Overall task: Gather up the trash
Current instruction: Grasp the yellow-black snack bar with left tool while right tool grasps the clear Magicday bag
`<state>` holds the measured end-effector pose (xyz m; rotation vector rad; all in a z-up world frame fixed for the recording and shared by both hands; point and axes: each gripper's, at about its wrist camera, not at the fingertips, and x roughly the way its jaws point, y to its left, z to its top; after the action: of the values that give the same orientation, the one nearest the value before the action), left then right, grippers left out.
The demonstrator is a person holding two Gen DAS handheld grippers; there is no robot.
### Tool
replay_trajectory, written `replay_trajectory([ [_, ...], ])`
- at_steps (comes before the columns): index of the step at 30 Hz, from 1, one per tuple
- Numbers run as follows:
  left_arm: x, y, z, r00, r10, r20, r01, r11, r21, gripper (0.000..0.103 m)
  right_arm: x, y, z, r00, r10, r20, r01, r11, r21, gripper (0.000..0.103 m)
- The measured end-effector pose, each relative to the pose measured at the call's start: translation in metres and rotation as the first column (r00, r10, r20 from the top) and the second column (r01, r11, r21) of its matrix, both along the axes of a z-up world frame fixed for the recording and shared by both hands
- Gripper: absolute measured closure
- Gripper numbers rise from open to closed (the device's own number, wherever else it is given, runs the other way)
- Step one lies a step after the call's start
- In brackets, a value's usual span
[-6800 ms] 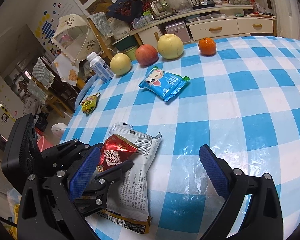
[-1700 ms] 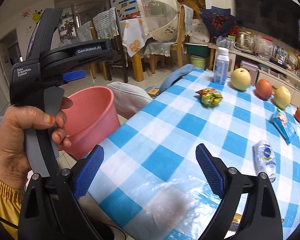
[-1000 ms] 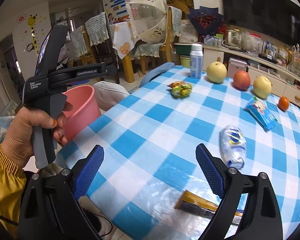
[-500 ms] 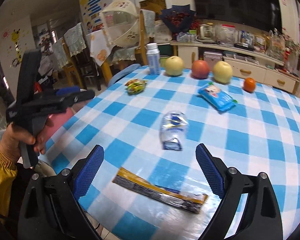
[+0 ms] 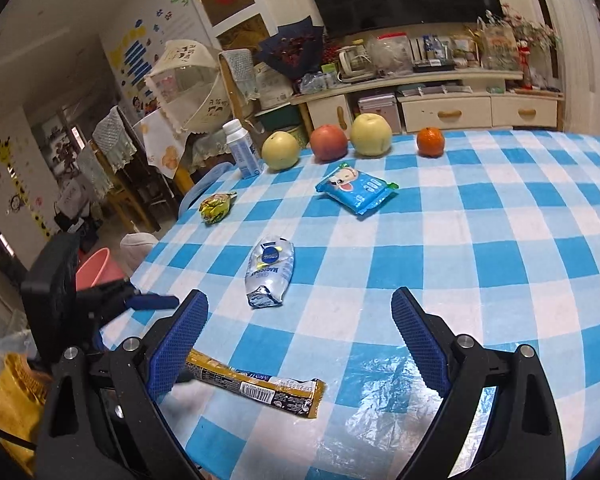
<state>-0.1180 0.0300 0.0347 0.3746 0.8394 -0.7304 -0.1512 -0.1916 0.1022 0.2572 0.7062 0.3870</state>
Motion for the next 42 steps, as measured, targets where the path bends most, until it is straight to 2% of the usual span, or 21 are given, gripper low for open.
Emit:
replay_trajectory([
  [9,-0.002,-0.032,-0.019,0.994,-0.088,-0.062,0.09,0.996,0.029,0.013,0.013,-0.008,-0.009,0.999,-0.023,-0.045,0.024,0.999,0.023,0.011],
  [12,0.0,-0.039,-0.024,0.993,-0.094,-0.072,0.097,0.995,0.039,0.028,0.017,-0.008,-0.011,0.998,-0.025,-0.054,0.026,0.999,0.03,0.011],
  [15,0.003,-0.044,-0.024,0.995,-0.084,-0.049,0.086,0.995,0.04,0.038,0.02,-0.008,-0.012,0.998,-0.025,-0.063,0.027,0.999,0.034,0.011],
  [18,0.004,-0.047,-0.023,0.996,-0.084,-0.042,0.086,0.996,0.035,0.042,0.024,-0.008,-0.013,0.997,-0.024,-0.071,0.027,0.999,0.04,0.011],
  [20,0.004,-0.048,-0.023,0.995,-0.089,-0.038,0.09,0.995,0.03,0.048,0.027,-0.007,-0.014,0.997,-0.023,-0.074,0.027,0.999,0.041,0.011],
  [24,0.003,-0.051,-0.022,0.997,-0.081,-0.019,0.082,0.997,0.017,0.073,0.033,-0.004,-0.017,0.996,-0.022,-0.09,0.025,0.999,0.043,0.011],
  [27,0.007,-0.05,-0.023,0.999,-0.038,-0.012,0.038,0.999,0.005,0.079,0.038,-0.003,-0.02,0.995,-0.02,-0.102,0.025,0.999,0.045,0.011],
  [30,0.012,-0.048,-0.022,1.0,0.009,-0.013,-0.009,1.0,-0.009,0.081,0.044,-0.001,-0.023,0.994,-0.02,-0.112,0.025,0.999,0.047,0.011],
  [34,0.021,-0.037,-0.02,0.997,0.061,-0.053,-0.063,0.997,-0.05,0.084,0.055,0.003,-0.029,0.989,-0.018,-0.145,0.025,0.998,0.051,0.011],
  [42,0.033,-0.004,-0.003,0.984,0.144,-0.102,-0.159,0.974,-0.164,0.084,0.064,0.007,-0.033,0.987,-0.024,-0.159,0.034,0.997,0.063,0.011],
])
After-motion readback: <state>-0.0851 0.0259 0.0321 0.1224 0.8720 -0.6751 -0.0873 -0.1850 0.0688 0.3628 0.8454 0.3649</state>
